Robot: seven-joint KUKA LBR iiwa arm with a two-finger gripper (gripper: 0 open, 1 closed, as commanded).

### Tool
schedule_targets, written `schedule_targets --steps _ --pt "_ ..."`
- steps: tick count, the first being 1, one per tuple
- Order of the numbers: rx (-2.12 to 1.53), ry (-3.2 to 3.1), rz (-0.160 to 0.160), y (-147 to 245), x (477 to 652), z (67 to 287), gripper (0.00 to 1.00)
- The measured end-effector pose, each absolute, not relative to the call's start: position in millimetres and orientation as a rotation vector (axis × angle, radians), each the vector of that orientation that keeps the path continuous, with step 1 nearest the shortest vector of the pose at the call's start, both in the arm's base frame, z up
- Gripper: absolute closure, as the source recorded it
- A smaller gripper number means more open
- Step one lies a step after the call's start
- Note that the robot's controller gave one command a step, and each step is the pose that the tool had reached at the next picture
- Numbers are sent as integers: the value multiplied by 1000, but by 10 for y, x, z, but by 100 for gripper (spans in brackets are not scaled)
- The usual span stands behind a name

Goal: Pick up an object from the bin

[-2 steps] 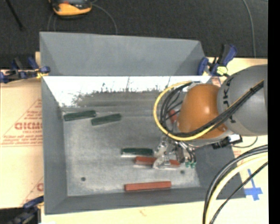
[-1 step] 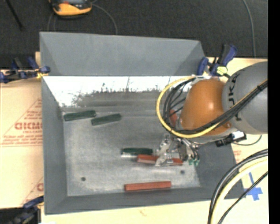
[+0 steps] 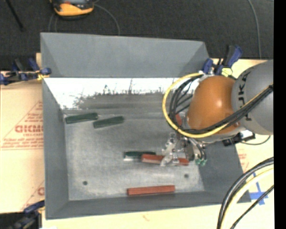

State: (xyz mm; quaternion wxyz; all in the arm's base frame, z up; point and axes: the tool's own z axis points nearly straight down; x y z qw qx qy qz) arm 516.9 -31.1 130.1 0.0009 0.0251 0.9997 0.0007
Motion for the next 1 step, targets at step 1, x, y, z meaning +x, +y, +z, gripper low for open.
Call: schedule_targets --steps 1 --pt "79 3135 2 -311 5179 1403 100"
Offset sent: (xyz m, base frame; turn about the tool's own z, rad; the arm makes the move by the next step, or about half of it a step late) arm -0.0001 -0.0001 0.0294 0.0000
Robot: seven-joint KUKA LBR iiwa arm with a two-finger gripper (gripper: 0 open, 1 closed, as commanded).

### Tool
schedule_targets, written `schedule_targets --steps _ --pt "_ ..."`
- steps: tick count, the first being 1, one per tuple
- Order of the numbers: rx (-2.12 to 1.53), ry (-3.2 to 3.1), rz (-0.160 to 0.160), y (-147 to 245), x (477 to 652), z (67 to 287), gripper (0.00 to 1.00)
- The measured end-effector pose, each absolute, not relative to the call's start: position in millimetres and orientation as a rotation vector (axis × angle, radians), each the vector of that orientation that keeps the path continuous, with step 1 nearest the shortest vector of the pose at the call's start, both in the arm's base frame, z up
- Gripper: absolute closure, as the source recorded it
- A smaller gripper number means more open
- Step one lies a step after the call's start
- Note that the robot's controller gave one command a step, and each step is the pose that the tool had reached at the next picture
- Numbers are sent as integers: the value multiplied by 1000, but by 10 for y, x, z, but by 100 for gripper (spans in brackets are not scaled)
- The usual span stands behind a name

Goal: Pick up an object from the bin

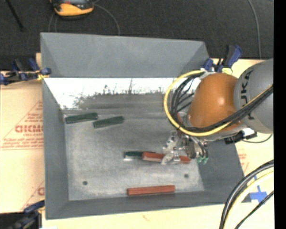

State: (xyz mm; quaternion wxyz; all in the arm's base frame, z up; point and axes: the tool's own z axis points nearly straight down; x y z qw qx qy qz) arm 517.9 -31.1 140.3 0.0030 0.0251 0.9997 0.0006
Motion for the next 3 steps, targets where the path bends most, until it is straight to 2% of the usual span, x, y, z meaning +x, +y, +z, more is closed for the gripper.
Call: schedule_targets --steps 3 --pt "78 3136 2 -312 5184 1544 100"
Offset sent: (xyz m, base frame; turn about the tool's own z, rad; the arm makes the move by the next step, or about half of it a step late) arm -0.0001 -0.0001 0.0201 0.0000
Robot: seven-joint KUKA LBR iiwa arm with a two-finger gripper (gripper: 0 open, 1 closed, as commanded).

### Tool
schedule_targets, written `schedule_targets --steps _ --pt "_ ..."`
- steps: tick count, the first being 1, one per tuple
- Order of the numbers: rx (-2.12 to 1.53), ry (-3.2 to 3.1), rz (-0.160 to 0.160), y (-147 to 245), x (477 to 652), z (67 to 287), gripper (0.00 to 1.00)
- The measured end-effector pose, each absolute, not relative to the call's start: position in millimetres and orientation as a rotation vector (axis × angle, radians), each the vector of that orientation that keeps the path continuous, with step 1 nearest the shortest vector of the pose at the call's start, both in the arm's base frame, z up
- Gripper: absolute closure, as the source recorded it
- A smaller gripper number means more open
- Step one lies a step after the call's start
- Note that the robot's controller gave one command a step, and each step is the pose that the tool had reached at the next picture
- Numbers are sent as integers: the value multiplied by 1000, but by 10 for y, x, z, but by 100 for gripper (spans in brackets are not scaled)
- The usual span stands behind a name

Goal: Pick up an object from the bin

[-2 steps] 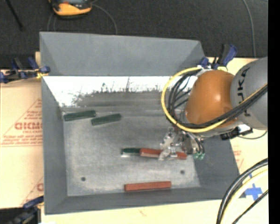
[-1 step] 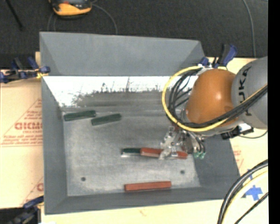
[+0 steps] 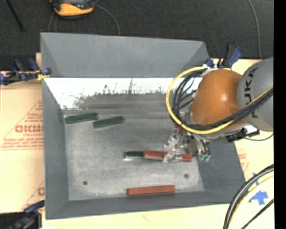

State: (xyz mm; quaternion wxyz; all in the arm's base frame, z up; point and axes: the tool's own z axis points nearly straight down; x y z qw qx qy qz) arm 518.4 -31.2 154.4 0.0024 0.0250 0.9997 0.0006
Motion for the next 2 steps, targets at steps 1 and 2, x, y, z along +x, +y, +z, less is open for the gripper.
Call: schedule_targets --steps 1,2 --pt "78 3141 2 -311 5176 1597 100" --pt "78 3139 2 -312 5181 1725 100"
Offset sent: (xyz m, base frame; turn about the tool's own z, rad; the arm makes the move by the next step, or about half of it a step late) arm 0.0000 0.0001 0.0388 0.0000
